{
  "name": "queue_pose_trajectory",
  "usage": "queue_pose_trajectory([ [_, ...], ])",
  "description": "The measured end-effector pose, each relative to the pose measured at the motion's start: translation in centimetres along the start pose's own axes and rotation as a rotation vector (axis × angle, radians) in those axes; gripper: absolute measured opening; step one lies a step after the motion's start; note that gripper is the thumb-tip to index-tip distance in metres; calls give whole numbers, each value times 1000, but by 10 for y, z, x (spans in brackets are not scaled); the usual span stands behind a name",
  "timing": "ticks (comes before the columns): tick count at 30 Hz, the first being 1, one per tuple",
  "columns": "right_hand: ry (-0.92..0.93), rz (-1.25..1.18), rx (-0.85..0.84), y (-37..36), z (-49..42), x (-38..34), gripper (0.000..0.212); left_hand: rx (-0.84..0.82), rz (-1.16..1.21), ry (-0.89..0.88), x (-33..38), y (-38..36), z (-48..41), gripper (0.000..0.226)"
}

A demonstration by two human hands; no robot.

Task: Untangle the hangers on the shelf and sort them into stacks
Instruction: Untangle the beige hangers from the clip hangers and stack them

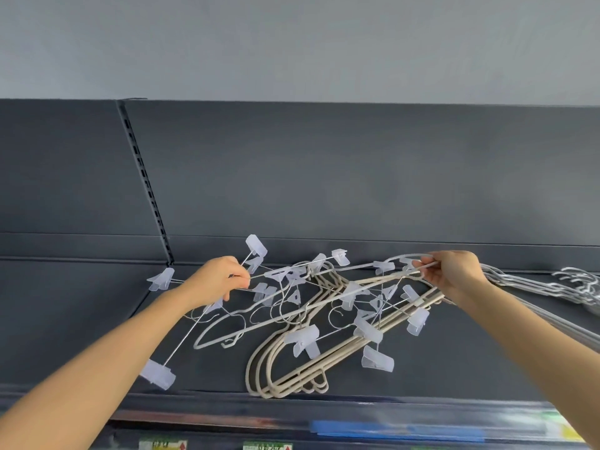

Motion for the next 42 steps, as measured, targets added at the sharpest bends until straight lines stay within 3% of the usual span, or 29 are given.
queue_pose_trajectory([
  [5, -76, 24, -65, 5, 10, 16, 15, 57, -184, -7, -1, 2, 2, 27],
  [9, -114, 218, -154, 6, 22, 29, 16, 174, -404, -98, -2, -3, -3, 28],
  [13, -75, 325, -177, 5, 31, 41, 21, 134, -567, -57, -20, -19, -15, 23],
  [18, 36, 584, -198, 1, 41, 44, 27, 96, -572, -10, -37, -31, -21, 26],
  [24, 232, 950, -327, -3, 50, 41, 13, 250, -339, -67, -7, -32, 6, 34],
  [27, 301, 1205, -429, -6, 49, 46, 41, 164, -185, -87, 12, -42, 30, 46],
  [29, 313, 1385, -441, -8, 46, 49, 82, 58, -203, -55, 17, -53, 44, 68],
  [32, 372, 1462, -524, -20, 47, 46, 115, 21, -276, -32, 20, -64, 54, 92],
  [35, 411, 1536, -639, -40, 53, 47, 111, 28, -311, -27, 22, -69, 55, 96],
  [42, 363, 1576, -900, -68, 68, 53, 102, -34, -144, 18, 23, -79, 56, 82],
])
Point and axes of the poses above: each hand's wrist, its own z-axis away from the middle knuckle, its own y-axis out of the back of the hand, x = y × z, the point moved 3 cm from there along -z, towards the middle knuckle, and after that the axes turned 8 degrees about y, right-handed, at the moved point
